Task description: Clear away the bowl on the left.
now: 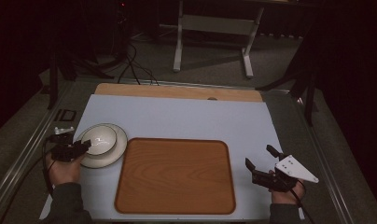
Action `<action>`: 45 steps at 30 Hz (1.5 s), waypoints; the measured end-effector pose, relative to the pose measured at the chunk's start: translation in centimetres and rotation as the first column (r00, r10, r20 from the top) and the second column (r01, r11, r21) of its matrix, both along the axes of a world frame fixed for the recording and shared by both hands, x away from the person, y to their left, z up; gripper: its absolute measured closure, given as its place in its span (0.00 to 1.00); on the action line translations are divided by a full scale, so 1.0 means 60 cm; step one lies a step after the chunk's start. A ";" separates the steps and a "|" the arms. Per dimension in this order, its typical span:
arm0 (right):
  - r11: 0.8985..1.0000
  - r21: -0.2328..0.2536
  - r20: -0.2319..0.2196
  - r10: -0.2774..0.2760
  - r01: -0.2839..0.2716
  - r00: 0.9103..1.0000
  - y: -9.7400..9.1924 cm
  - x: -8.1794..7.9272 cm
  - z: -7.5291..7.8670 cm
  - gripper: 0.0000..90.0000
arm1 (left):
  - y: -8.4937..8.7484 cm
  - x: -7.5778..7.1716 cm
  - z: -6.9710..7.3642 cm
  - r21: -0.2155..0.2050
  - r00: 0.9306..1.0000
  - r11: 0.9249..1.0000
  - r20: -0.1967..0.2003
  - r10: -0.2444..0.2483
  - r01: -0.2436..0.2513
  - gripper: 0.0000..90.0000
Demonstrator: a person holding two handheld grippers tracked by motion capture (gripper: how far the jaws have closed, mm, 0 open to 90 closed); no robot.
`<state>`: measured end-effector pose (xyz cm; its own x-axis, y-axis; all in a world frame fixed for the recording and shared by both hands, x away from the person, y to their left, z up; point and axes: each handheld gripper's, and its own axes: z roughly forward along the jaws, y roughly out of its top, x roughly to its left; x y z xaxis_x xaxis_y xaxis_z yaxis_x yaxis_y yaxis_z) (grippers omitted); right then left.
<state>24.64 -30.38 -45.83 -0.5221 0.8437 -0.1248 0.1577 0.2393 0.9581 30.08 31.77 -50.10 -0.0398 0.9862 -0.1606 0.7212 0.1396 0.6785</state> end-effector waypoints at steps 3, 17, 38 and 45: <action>1.000 -0.002 0.002 0.001 -0.001 1.000 0.000 0.000 0.000 0.12 | 0.001 0.002 -0.002 -0.015 1.000 1.000 -0.021 0.002 -0.002 0.76; 1.000 -0.003 0.006 -0.008 0.008 1.000 -0.001 -0.001 0.001 0.13 | 0.000 0.014 -0.014 -0.066 0.998 0.998 -0.064 0.004 -0.008 0.74; 1.000 -0.009 0.008 -0.024 0.024 1.000 -0.002 -0.001 0.001 0.15 | 0.014 0.018 -0.024 -0.211 0.997 0.977 -0.066 0.032 -0.045 0.89; 1.000 -0.007 0.012 -0.024 0.024 1.000 -0.002 -0.002 0.002 0.15 | 0.016 0.015 -0.025 -0.242 0.997 0.969 -0.061 0.037 -0.051 0.90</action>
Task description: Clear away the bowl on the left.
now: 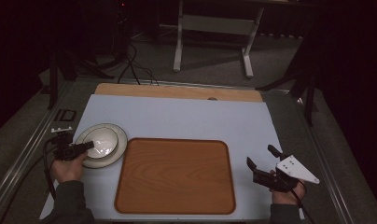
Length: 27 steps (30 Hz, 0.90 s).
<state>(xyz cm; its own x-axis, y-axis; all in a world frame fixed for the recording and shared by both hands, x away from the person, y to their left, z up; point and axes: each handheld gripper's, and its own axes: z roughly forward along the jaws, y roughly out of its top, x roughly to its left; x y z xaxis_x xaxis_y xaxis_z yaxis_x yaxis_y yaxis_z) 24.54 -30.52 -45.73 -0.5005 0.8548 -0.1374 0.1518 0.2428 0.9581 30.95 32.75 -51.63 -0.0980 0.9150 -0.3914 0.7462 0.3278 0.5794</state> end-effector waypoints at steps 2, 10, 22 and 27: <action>1.000 0.000 0.000 -0.001 0.001 1.000 0.000 0.000 0.000 0.15 | 0.001 -0.002 -0.001 -0.012 1.000 1.000 0.002 0.004 -0.004 0.90; 1.000 0.002 0.005 -0.002 0.002 1.000 -0.001 -0.002 0.002 0.15 | 0.008 -0.005 -0.005 -0.075 0.999 0.997 0.030 -0.015 0.017 0.90; 1.000 0.003 0.012 -0.004 0.004 1.000 -0.003 -0.003 0.002 0.15 | 0.011 -0.011 0.002 -0.101 0.997 0.995 0.075 -0.002 0.009 0.90; 1.000 0.003 0.014 -0.006 0.006 1.000 -0.003 -0.003 0.002 0.15 | 0.014 -0.016 0.009 -0.115 0.995 0.993 0.103 0.006 0.006 0.90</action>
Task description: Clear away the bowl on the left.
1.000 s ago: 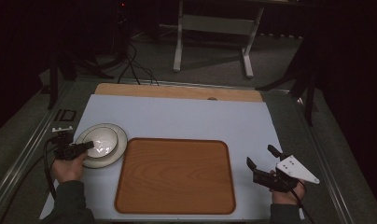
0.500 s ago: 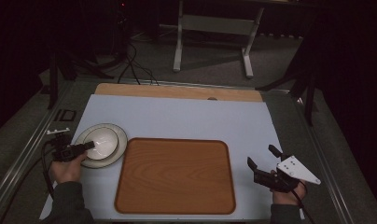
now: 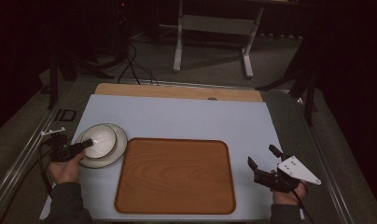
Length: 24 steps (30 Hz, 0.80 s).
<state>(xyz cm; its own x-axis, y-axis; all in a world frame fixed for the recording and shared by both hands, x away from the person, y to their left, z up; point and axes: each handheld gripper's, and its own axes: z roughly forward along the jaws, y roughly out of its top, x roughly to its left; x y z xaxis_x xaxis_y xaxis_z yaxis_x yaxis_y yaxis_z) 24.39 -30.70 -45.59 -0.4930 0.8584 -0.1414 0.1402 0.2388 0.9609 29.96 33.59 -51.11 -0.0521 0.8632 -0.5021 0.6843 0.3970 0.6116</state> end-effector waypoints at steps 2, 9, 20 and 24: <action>1.000 0.001 -0.001 0.000 0.000 1.000 0.000 0.000 0.000 0.15 | 0.002 -0.003 0.003 -0.005 1.000 1.000 0.013 0.001 -0.001 0.90; 1.000 0.001 0.000 0.001 -0.001 1.000 0.000 -0.001 0.001 0.15 | 0.002 -0.010 0.015 -0.014 0.999 1.000 0.051 0.002 -0.002 0.90; 1.000 0.004 0.008 -0.001 0.001 1.000 0.000 -0.003 0.002 0.15 | -0.006 -0.014 0.034 -0.003 0.995 1.000 0.102 -0.021 0.022 0.90; 1.000 0.005 0.011 -0.002 0.002 1.000 -0.002 -0.003 0.002 0.15 | -0.010 -0.017 0.043 0.002 0.992 1.000 0.122 -0.027 0.027 0.90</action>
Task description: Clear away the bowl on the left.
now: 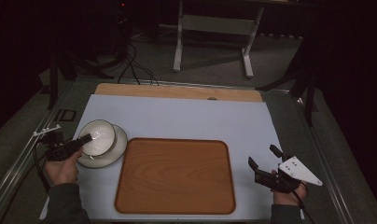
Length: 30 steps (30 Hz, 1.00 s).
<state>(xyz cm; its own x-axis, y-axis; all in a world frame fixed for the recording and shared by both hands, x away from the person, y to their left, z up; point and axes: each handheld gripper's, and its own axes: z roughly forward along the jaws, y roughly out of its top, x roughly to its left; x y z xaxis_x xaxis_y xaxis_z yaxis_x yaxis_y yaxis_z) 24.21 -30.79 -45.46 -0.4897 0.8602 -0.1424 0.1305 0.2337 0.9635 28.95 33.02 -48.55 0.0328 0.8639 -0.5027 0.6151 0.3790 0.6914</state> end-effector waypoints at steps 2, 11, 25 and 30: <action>1.000 0.000 0.000 -0.001 0.001 1.000 0.000 0.000 0.000 0.15 | -0.001 -0.001 0.003 0.002 1.000 1.000 0.007 -0.003 0.003 0.90; 1.000 -0.002 0.001 0.000 0.000 1.000 0.002 -0.001 0.000 0.15 | -0.008 0.000 0.011 0.003 1.000 1.000 0.025 -0.018 0.018 0.90; 1.000 -0.003 0.008 -0.003 0.003 1.000 0.002 -0.001 0.000 0.15 | -0.029 -0.002 0.034 0.010 0.996 0.999 0.072 -0.045 0.044 0.90; 1.000 -0.004 0.009 -0.003 0.003 1.000 0.002 -0.001 0.000 0.15 | -0.033 -0.003 0.037 0.001 0.996 0.999 0.075 -0.040 0.040 0.90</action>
<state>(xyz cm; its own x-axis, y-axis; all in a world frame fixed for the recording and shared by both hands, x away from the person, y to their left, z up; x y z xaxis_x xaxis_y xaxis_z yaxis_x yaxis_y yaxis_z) 24.12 -30.65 -45.43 -0.4860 0.8610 -0.1499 0.1225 0.2370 0.9638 28.78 31.03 -46.32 0.1048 0.8608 -0.4980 0.5761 0.3556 0.7359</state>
